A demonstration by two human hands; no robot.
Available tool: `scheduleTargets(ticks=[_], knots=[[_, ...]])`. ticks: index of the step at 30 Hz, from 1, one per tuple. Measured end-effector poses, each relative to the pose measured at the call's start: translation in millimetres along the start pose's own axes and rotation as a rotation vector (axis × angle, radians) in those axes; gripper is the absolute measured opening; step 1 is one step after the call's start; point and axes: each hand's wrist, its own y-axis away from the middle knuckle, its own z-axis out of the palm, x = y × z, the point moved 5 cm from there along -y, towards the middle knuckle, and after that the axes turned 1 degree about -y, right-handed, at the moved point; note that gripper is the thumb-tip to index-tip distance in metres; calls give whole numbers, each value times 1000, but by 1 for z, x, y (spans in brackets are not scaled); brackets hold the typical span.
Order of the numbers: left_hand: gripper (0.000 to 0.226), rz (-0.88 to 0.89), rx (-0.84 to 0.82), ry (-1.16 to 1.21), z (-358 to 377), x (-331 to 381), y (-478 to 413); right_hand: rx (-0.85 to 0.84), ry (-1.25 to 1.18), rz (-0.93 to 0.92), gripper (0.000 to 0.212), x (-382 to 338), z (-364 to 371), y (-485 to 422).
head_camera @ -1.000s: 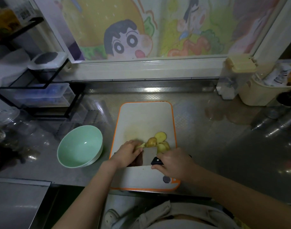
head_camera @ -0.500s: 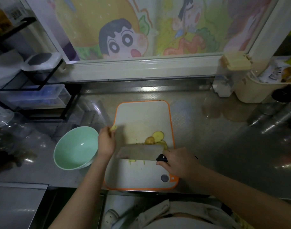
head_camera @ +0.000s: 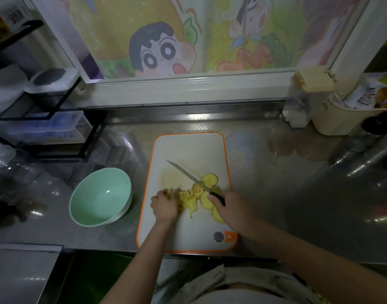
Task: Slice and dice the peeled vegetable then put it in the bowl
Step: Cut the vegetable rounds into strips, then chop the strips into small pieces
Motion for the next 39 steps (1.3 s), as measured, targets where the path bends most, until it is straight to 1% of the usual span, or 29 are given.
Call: scheduleTargets(ticks=[1, 3, 6, 9, 12, 16, 20, 24, 27, 29, 31, 36, 39], knots=[[58, -22, -30, -57, 6, 4, 4, -6, -7, 12, 50, 1, 1, 0], [72, 8, -64, -178, 15, 14, 13, -18, -25, 26, 49, 2, 2, 1], [78, 86, -69, -325, 26, 19, 19, -37, -63, 32, 43, 5, 2, 3], [69, 138, -49, -435, 29, 19, 20, -48, -90, 38, 41, 6, 2, 5], [60, 205, -53, -495, 32, 19, 20, -43, -88, 46, 47, 8, 3, 4], [51, 294, -35, -563, 27, 19, 18, -46, -79, 46, 48, 8, 4, 3], [50, 413, -50, -646, 22, 18, 15, -78, -93, 55, 46, 7, 7, 4], [51, 546, -109, -754, 15, 14, 11, -84, -76, 59, 45, 7, 9, 2], [57, 584, -173, -754, 11, 13, 8, -91, -79, 62, 42, 8, 11, 1], [63, 553, -203, -695, 8, 13, 9, -96, -82, 63, 42, 8, 11, 1], [64, 527, -201, -645, 8, 17, 10, -95, -72, 60, 43, 9, 10, 1], [46, 530, -111, -645, 17, 27, 14, -92, -83, 56, 44, 7, 11, 2], [40, 568, -80, -672, 21, 30, 15, -88, -90, 57, 44, 7, 11, 3]])
